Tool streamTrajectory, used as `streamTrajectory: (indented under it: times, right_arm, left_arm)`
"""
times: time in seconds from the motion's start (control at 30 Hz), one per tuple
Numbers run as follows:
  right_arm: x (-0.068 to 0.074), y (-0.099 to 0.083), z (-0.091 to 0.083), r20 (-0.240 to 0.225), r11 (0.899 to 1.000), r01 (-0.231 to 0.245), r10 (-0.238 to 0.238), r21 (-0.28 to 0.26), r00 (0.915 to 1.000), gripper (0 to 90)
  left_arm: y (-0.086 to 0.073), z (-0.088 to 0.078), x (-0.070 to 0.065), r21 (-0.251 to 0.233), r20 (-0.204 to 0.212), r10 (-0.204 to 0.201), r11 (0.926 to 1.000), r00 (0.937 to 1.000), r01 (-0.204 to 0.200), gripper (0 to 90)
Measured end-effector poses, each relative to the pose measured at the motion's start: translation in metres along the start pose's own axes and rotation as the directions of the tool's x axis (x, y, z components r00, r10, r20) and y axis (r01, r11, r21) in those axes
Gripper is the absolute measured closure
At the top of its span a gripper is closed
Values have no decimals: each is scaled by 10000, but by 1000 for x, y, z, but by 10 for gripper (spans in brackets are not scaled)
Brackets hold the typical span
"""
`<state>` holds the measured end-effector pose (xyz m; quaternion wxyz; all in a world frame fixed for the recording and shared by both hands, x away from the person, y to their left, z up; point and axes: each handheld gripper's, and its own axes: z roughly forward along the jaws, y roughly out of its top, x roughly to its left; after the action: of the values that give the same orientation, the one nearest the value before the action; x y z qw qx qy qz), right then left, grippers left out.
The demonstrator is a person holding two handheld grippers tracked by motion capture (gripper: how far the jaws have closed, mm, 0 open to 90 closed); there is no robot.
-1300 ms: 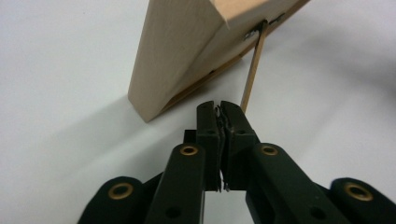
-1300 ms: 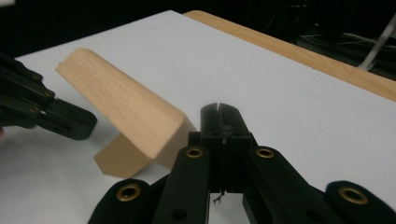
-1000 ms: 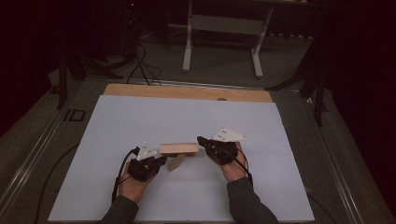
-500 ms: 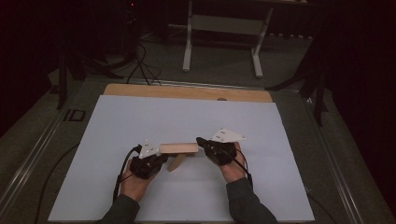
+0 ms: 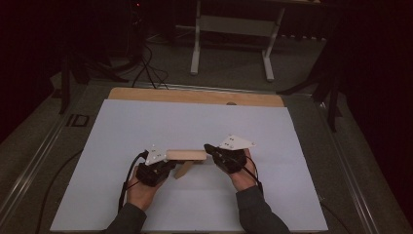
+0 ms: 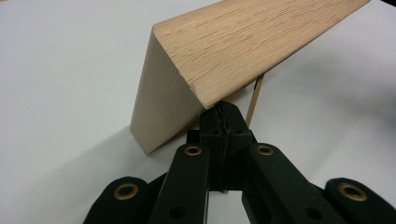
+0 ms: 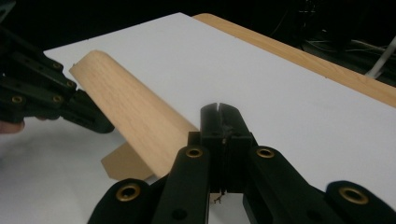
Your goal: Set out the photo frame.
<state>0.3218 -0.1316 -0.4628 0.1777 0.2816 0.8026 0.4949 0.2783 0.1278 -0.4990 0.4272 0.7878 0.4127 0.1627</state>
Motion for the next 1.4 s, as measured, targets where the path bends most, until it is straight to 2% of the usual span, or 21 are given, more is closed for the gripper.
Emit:
streamTrajectory:
  times: [0.67,0.77,0.9,1.4]
  right_arm:
    - [5,1,-1,-262,9997,201,-198,120,9995,896]
    - [6,0,-2,-295,9997,203,-199,130,9994,896]
    - [6,-1,-3,-316,9996,244,-239,156,9992,896]
    - [7,-3,-6,-430,9994,301,-294,158,9986,897]
  left_arm:
    - [3,-2,-4,-243,259,-148,9996,9996,154,894]
    - [4,-3,-8,-302,86,62,9995,9999,-60,894]
    - [6,-4,-11,-354,172,132,9993,9998,-126,894]
    - [7,-1,-15,-387,313,132,9992,9994,-120,894]
